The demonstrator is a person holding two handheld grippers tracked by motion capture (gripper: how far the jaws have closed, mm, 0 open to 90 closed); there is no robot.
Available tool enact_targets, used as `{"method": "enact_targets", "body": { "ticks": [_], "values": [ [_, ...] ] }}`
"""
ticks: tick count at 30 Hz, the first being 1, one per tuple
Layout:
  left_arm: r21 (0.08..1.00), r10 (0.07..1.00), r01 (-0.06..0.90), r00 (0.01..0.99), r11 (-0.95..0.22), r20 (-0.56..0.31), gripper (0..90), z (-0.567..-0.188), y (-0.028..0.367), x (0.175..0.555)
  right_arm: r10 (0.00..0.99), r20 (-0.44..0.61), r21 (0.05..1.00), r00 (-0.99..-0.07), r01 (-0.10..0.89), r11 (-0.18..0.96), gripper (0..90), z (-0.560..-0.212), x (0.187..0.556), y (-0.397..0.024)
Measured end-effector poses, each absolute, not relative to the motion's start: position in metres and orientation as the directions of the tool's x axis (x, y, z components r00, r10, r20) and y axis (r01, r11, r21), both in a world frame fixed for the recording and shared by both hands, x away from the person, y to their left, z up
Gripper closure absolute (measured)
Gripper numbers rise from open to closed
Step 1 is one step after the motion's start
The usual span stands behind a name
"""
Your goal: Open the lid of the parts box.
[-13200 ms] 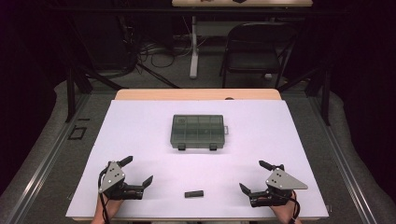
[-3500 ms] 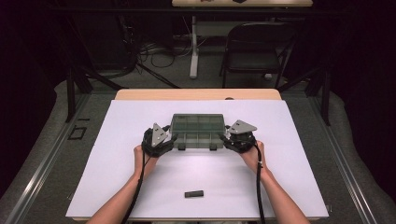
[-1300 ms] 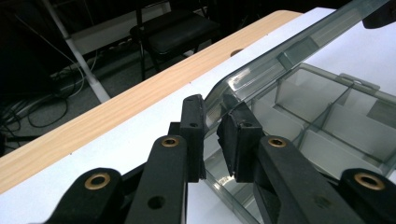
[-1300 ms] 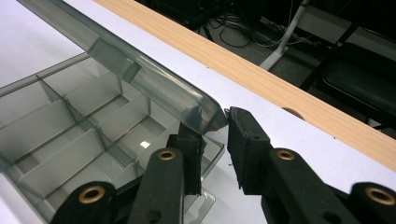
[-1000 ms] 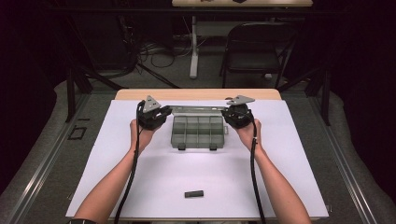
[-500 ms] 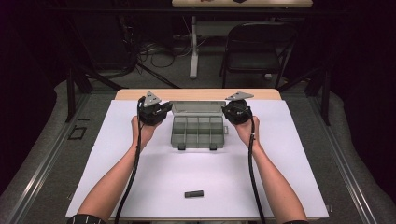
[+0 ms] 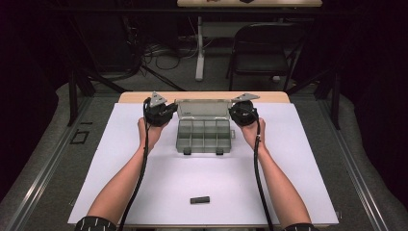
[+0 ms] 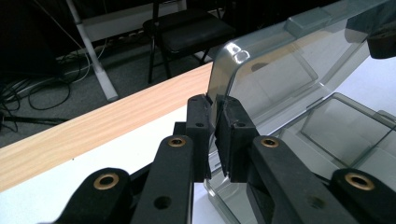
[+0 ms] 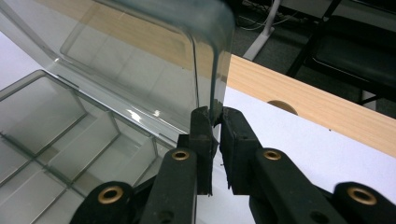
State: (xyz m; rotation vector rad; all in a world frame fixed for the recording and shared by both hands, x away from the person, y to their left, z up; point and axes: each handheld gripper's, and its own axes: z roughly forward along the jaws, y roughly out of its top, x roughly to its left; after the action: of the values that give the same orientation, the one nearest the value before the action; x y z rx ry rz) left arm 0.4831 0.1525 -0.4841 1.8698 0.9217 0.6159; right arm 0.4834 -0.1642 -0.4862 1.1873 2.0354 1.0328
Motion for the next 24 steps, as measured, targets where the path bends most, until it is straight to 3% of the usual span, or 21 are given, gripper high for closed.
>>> {"method": "enact_targets", "body": {
  "ticks": [24],
  "values": [
    [0.857,0.838,0.431,0.546,-0.282,0.001,83.3,-0.514,0.144,0.504,0.916,-0.032,0.826,-0.399,0.505,0.249,84.0,-0.508,0.498,-0.162]
  ]
}}
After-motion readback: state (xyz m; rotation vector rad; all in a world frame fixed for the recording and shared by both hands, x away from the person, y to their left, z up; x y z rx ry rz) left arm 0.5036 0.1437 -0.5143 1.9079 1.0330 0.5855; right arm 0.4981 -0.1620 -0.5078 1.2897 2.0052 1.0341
